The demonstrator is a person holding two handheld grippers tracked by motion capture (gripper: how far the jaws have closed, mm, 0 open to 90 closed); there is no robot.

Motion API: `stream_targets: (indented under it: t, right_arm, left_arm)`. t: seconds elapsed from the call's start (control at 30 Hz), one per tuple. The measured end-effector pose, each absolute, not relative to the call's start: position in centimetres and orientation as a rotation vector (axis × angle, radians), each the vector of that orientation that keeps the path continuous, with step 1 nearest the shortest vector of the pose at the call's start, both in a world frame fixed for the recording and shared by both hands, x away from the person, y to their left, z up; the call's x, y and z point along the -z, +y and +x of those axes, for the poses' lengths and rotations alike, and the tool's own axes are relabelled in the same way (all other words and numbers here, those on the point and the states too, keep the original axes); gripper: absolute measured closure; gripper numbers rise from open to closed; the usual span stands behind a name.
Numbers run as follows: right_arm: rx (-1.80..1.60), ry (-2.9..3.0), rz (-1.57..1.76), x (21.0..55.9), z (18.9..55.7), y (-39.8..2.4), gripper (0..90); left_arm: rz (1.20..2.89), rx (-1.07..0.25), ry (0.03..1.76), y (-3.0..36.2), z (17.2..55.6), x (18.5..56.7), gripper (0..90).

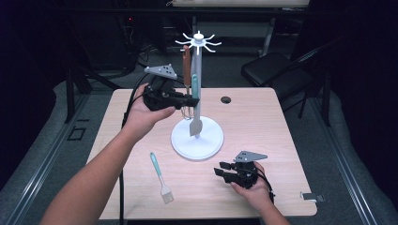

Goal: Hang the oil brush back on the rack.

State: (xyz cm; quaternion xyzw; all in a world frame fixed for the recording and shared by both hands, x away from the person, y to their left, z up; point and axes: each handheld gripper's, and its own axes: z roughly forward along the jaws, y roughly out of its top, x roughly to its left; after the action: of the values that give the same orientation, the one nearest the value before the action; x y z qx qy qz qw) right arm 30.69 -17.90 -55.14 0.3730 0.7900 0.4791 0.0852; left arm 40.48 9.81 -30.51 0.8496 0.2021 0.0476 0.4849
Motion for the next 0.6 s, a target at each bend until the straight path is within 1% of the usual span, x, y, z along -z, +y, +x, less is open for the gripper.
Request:
stream_targets:
  t: [0.33, 0.6]
  right_arm:
    - [-1.444, 2.353, 1.118, 55.3, 30.7, -17.9, 62.0]
    - [-1.463, 2.352, 1.113, 55.3, 30.7, -17.9, 62.0]
  left_arm:
    - [2.057, -0.096, 0.498, 9.2, 42.4, 28.1, 84.5]
    - [2.056, -0.089, 0.511, 9.1, 43.3, 27.2, 84.5]
